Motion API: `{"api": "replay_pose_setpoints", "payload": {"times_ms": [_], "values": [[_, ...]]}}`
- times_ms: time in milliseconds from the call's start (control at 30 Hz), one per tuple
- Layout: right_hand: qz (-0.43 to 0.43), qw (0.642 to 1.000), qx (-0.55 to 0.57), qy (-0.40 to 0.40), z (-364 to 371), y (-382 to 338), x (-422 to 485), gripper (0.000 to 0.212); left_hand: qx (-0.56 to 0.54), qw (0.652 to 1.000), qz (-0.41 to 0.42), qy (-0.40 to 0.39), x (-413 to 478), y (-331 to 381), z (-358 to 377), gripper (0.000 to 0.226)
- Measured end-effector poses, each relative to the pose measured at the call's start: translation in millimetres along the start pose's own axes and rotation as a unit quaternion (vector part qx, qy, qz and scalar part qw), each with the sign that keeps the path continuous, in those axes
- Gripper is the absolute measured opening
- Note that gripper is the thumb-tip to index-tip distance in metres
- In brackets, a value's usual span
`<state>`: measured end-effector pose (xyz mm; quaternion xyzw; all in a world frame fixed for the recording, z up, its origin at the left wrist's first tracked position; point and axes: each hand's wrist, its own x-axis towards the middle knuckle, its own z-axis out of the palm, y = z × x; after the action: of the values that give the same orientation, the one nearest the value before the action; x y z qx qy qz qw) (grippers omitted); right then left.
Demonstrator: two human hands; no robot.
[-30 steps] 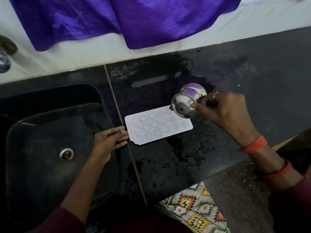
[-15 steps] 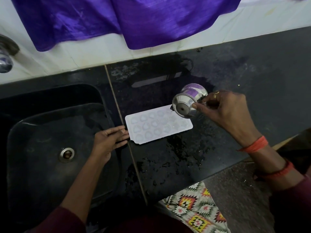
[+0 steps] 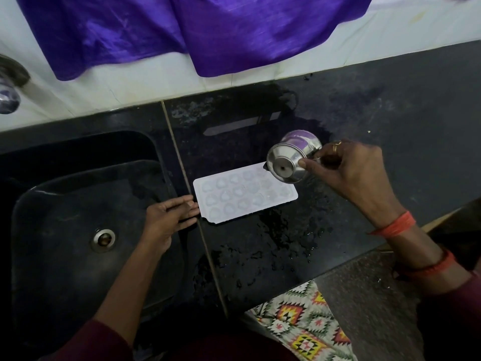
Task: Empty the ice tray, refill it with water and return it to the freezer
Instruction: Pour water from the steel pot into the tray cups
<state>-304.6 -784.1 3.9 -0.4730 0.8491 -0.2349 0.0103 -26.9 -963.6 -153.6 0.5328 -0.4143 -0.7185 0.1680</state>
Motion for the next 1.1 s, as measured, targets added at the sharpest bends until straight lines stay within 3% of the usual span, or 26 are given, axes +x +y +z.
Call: {"api": "replay_pose_setpoints", "payload": {"times_ms": [300,1100], "values": [[0.014,0.999,0.027,0.019,-1,1,-12,0.025,-0.004,1.000,-0.006,0.003,-1,0,1,0.024],[0.009,1.000,0.001,-0.026,21,7,-33,0.036,-0.008,1.000,-0.004,-0.001,5,-5,-4,0.024]]}}
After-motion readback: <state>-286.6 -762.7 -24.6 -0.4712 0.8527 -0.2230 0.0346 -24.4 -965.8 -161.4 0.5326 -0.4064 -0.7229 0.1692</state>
